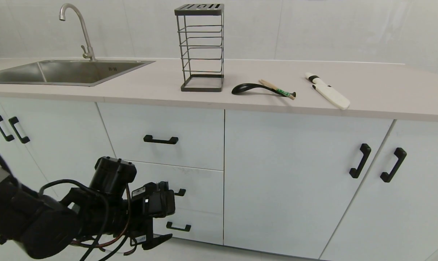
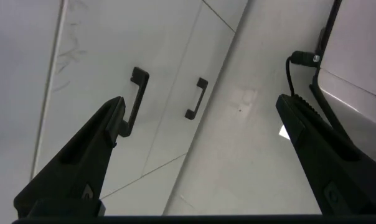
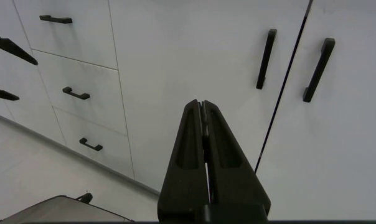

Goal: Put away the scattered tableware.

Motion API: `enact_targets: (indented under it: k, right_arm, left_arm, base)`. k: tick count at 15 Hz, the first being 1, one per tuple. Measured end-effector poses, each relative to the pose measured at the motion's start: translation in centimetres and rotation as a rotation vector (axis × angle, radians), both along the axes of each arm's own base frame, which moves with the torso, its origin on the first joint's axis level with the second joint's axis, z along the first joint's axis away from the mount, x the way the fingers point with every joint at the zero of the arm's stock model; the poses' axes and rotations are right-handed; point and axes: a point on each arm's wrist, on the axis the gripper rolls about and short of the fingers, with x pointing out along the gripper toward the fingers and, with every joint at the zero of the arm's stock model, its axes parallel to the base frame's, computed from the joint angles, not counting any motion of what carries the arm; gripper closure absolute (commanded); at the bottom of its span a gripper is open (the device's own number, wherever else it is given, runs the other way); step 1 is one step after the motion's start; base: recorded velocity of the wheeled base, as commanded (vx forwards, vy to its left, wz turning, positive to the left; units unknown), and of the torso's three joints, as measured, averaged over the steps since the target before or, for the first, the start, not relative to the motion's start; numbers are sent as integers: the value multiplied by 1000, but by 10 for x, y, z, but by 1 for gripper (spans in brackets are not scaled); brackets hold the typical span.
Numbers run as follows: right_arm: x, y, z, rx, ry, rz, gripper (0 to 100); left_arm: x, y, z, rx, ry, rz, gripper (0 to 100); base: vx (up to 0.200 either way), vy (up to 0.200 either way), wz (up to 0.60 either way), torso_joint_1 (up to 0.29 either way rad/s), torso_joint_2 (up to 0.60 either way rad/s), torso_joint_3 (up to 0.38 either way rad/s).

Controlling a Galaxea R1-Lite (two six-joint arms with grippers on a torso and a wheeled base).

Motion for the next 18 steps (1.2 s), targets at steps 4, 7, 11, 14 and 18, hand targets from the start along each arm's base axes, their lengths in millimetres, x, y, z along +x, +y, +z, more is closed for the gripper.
enact_targets:
  k: [4,7,11,14,18]
  right_arm:
    - [0,0,0,-1,-1,0,100]
    - [0,0,0,-1,-1,0,100]
    - [0,0,0,-2,-2,-1,100]
    - [0,0,0,-1,-2,-2,100]
    - [0,0,0,-2,-3,-2,100]
  left_arm:
    - [24,1,-24,16,24,34,0]
    - [37,-1,-38,7,-3,42,0]
    - [51,0,-58,25,19,66,0]
    - [65,2,-66,25,17,86,0]
    - [76,5,-79,52,19,74,0]
  base:
    - [0,0,0,0,0,0]
    - [0,0,0,0,0,0]
    - [0,0,0,0,0,0]
    - [0,0,0,0,0,0]
    - [0,0,0,0,0,0]
